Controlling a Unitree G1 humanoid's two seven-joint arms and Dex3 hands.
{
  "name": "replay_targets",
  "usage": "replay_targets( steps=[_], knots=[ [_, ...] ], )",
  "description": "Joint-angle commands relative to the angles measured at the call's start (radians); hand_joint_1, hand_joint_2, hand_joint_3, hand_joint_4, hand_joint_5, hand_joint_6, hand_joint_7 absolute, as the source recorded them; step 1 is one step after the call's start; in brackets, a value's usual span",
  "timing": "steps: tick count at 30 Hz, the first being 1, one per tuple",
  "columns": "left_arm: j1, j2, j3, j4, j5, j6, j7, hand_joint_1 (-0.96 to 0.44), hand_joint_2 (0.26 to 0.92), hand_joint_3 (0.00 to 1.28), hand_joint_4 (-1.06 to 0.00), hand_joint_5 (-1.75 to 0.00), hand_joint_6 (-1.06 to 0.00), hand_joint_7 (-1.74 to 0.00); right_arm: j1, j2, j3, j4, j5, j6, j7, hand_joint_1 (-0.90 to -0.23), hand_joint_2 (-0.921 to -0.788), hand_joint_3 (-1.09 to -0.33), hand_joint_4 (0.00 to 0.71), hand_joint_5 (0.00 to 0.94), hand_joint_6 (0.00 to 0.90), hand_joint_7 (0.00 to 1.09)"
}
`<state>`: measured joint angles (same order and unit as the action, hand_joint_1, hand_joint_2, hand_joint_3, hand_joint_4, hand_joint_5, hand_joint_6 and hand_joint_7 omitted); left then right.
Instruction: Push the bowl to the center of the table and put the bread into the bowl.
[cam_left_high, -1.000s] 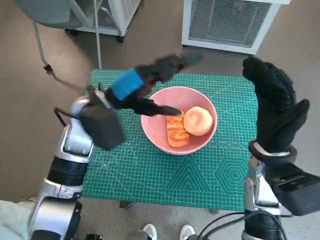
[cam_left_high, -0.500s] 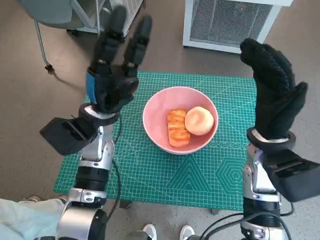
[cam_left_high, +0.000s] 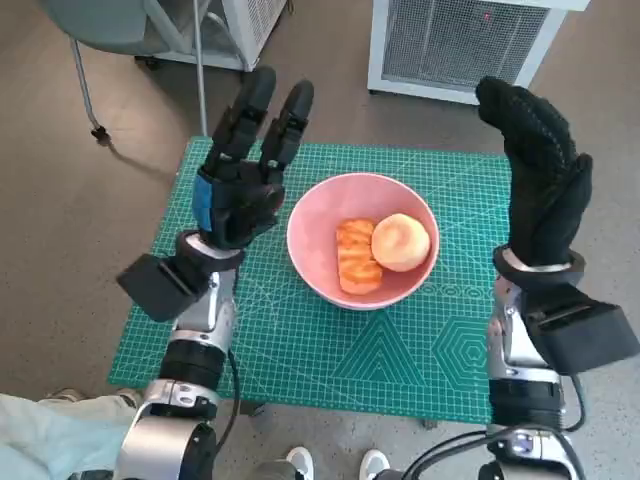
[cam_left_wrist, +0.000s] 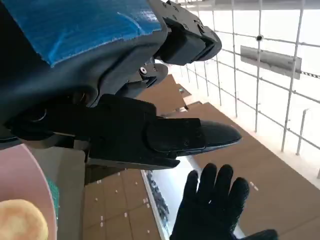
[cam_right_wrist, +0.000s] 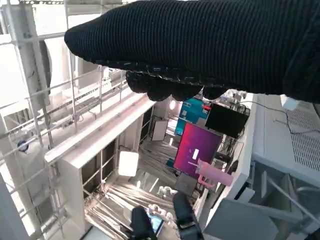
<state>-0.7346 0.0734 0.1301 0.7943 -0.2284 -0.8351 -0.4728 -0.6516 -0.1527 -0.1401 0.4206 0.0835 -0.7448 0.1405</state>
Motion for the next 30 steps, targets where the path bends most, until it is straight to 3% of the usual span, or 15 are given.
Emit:
replay_targets(
  steps=[1, 19, 30],
  knots=[
    [-0.027, -0.005, 0.003, 0.054, 0.024, -0.069, 0.014, -0.55, 0.921, 0.27, -0.17, 0.0, -0.27, 0.0, -0.006, -0.008, 0.003, 0.048, -0.019, -0.024, -0.004, -0.525, -0.921, -0.805, 0.243, 0.0, -0.001, 0.64],
    [-0.021, -0.016, 0.031, 0.108, -0.027, -0.136, -0.013, -0.52, 0.921, 0.29, -0.18, -0.01, -0.27, 0.0, 0.006, 0.03, 0.029, 0.084, 0.02, -0.078, 0.023, -0.516, -0.921, -0.827, 0.252, 0.006, -0.001, 0.62],
    [0.008, -0.021, 0.042, 0.078, -0.072, -0.143, -0.053, -0.5, 0.921, 0.28, -0.2, -0.01, -0.28, 0.0, 0.024, 0.047, 0.052, 0.05, 0.018, -0.063, 0.028, -0.511, -0.921, -0.836, 0.255, 0.007, -0.001, 0.61]
  ],
)
